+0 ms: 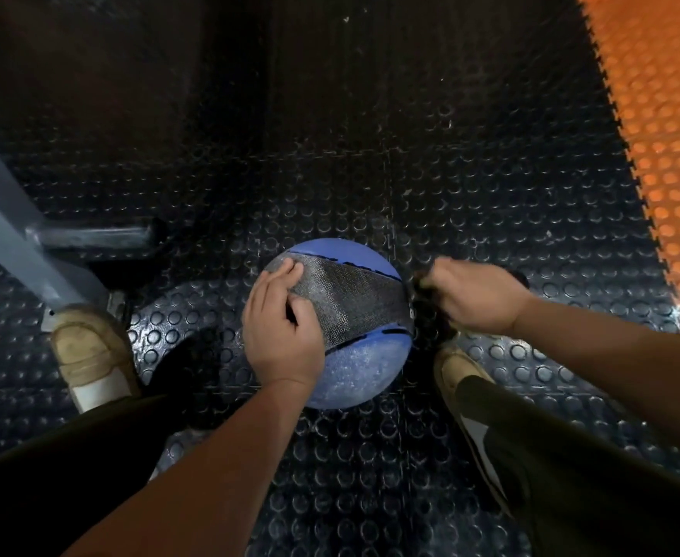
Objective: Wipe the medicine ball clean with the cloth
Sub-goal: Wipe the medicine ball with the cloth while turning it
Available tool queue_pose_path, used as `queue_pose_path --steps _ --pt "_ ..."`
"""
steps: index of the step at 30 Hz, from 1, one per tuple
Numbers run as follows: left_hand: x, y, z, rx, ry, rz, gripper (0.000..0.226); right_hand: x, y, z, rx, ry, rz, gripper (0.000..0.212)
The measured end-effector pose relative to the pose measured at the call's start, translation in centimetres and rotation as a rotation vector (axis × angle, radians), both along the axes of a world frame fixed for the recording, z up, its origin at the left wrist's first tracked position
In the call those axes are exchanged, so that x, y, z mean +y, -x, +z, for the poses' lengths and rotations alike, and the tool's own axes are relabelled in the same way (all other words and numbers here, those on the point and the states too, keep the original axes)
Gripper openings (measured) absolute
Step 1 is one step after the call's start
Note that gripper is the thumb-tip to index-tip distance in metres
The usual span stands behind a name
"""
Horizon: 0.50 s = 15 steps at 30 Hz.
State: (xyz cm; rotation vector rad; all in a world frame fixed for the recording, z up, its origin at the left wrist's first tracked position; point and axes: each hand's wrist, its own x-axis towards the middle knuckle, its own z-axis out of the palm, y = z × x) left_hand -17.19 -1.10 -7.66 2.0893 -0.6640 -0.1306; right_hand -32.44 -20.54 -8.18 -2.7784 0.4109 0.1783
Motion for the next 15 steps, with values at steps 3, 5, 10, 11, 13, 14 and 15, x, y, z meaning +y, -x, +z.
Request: queue_pose_path --steps 3,5,10,11,13,14,15 --pt "0.0 -0.1 0.1 0.0 0.001 0.017 0.052 1.3 -3.4 2.2 -0.41 -0.264 -0.423 0.026" --pt "0.0 0.0 0.0 -0.011 -0.002 0.016 0.051 3.2 -6.6 4.0 -0.53 -0.477 -0.499 0.028" --pt "0.4 0.3 -0.1 -0.029 -0.017 0.038 0.049 7.3 -8.2 3.6 -0.282 -0.278 -0.32 0.051" --pt "0.5 0.3 -0.1 -0.024 -0.01 0.036 0.048 7.7 -7.7 3.1 -0.308 -0.235 -0.33 0.053" --pt "1.0 0.2 -0.3 -0.031 0.002 0.016 0.046 8.2 -7.0 2.1 -0.412 -0.259 -0.348 0.051" --pt "1.2 0.3 -0.4 -0.044 0.005 0.002 0.045 8.2 -6.6 1.7 -0.465 -0.29 -0.364 0.048" --pt "1.4 0.4 -0.5 -0.064 0.007 -0.011 0.044 8.2 -6.3 1.3 -0.502 -0.318 -0.395 0.046"
